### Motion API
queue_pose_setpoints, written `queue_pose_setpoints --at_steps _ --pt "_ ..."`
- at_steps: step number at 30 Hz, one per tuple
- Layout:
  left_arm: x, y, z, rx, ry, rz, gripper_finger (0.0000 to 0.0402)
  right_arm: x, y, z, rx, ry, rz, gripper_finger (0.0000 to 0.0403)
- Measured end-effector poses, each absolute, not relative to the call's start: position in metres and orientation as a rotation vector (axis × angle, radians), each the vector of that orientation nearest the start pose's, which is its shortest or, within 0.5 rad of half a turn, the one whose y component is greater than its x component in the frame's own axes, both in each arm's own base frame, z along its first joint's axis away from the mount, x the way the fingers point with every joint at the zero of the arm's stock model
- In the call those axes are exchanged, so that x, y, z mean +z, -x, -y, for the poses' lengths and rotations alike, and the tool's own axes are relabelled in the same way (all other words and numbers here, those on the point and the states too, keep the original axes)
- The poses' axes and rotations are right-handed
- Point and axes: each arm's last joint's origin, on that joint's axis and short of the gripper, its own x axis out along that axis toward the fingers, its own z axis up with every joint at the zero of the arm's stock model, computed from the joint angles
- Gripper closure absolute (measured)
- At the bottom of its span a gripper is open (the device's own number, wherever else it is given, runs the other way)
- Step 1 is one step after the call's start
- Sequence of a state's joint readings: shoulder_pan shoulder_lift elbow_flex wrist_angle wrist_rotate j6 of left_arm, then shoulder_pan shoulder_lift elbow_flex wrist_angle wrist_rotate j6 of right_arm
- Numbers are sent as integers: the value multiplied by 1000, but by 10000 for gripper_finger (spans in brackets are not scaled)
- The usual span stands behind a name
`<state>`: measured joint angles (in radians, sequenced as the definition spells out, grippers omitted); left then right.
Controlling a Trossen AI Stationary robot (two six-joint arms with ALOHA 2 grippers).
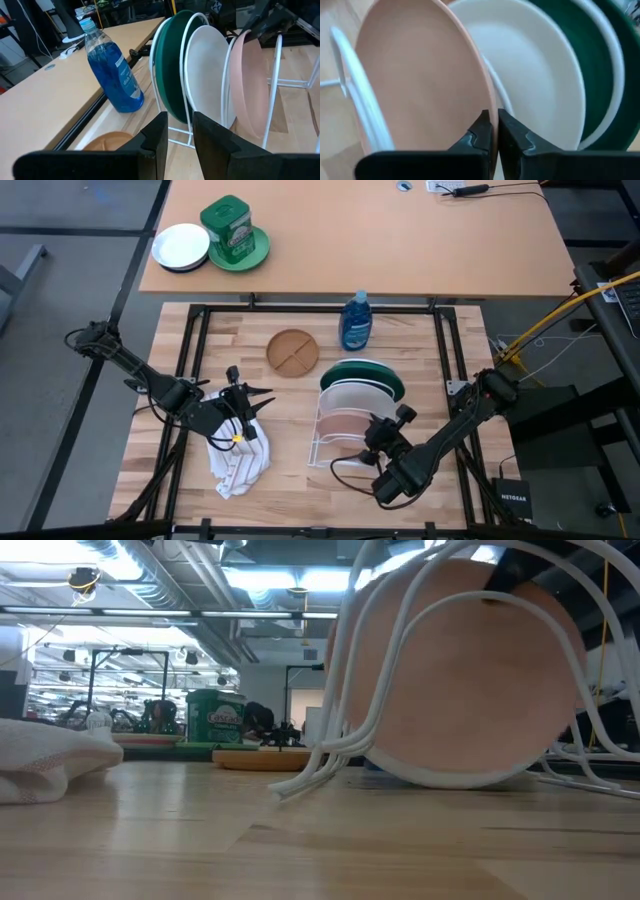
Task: Sort dishes
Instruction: Put the pink plate in the dish rack, then put the brown plate in the dish rack
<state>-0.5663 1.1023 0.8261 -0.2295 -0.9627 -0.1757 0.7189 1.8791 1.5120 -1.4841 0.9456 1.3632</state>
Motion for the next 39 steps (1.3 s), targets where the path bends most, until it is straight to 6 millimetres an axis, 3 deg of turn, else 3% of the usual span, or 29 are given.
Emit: queue_pose_setpoints --at_steps 11,28,33,39 --pt "289 -206 98 433 -198 -338 320 237 -263 -192 -837 55 -1011 343" --pt "289 -210 89 470 -191 -342 320 237 -266 -187 -848 -1 -1090 259" --pt "289 -210 89 470 -190 -342 320 240 -265 -187 -838 -1 -1105 263" --pt "289 -210 89 470 -190 -342 320 258 -265 -188 -828 4 -1137 286"
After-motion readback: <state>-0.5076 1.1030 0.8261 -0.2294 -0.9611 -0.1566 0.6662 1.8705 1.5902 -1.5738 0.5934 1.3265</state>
